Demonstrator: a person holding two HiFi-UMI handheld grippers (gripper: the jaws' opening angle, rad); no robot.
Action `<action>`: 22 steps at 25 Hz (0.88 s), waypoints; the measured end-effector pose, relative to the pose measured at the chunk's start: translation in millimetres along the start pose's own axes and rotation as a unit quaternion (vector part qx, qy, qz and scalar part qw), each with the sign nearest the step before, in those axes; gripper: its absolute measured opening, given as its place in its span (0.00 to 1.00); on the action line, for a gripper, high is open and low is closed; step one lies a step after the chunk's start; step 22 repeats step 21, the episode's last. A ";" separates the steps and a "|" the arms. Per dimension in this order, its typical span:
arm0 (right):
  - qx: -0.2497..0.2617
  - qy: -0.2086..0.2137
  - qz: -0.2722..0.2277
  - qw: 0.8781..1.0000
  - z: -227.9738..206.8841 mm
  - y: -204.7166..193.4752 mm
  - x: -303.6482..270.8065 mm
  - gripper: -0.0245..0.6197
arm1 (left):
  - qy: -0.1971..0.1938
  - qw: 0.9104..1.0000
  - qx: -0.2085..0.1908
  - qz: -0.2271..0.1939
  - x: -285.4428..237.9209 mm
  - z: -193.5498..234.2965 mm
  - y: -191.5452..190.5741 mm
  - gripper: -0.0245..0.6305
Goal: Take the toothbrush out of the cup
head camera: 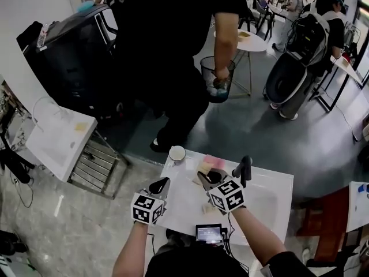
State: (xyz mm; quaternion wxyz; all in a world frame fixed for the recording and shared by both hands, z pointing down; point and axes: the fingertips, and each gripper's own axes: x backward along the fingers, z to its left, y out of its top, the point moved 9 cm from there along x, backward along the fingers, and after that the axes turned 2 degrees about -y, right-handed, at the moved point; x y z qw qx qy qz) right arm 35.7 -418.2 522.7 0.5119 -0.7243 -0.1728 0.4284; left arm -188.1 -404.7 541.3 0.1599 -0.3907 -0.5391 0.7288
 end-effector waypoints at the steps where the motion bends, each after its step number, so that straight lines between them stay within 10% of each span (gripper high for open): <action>1: 0.000 0.002 0.000 1.000 -0.2 -0.6 -0.1 0.11 | 0.001 1.000 0.001 0.000 0.1 -0.8 -1.0 0.06; 22: 0.003 0.002 0.004 1.000 7.6 5.4 -12.3 0.11 | 0.009 1.000 -0.007 0.004 1.2 7.9 -0.6 0.05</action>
